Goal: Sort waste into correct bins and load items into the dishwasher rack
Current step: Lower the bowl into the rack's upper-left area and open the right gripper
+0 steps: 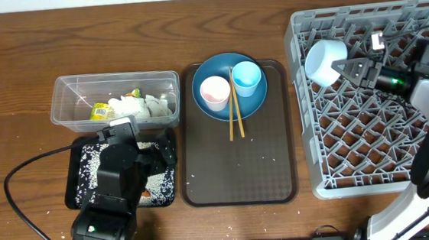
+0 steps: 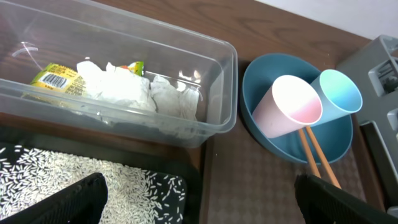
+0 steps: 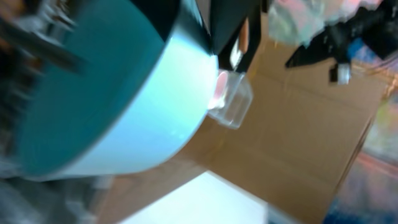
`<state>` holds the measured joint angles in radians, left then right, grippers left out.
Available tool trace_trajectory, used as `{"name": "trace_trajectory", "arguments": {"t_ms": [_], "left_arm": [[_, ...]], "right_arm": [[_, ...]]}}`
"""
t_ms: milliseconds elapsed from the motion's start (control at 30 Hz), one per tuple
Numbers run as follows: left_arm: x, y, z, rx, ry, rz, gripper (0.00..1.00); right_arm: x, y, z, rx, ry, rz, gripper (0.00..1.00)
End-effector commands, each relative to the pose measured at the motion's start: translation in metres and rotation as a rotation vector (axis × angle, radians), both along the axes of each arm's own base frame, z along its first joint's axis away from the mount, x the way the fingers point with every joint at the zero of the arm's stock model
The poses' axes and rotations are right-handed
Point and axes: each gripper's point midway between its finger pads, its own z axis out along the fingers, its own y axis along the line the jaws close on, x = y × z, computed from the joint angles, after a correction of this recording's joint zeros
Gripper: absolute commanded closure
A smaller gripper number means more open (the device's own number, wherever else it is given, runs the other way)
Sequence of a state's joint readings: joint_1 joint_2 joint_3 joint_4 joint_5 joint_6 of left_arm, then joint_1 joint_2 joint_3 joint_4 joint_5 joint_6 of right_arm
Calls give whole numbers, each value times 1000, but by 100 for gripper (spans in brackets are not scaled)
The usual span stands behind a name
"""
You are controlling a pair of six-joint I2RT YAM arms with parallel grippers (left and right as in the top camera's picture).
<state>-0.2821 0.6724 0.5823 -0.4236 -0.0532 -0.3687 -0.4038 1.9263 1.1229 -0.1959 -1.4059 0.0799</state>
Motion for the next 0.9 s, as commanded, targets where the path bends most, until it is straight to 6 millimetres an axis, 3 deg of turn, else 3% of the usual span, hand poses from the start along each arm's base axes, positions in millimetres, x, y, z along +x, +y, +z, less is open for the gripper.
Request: {"name": "trace_trajectory", "arguments": {"t_ms": [0,100,333,533,767,867], "left_arm": [[2,3,6,11,-15,9,2],[2,3,6,11,-15,9,2],[2,3,6,11,-15,9,2],[2,3,6,10,-15,9,2],[3,2,6,10,-18,9,2],[4,2,4,12,-8,9,2]], "right_arm": [[4,-25,-24,-56,83,-98,74],[2,-39,-29,-64,114,-140,63],[-1,-61,-26,-65,122,-196,62],[-3,-78,-17,-189,154,-293,59],[-18,-91,23,-399,142,-413,57],[-31,-90,41,-484,123,-436,49]]}}
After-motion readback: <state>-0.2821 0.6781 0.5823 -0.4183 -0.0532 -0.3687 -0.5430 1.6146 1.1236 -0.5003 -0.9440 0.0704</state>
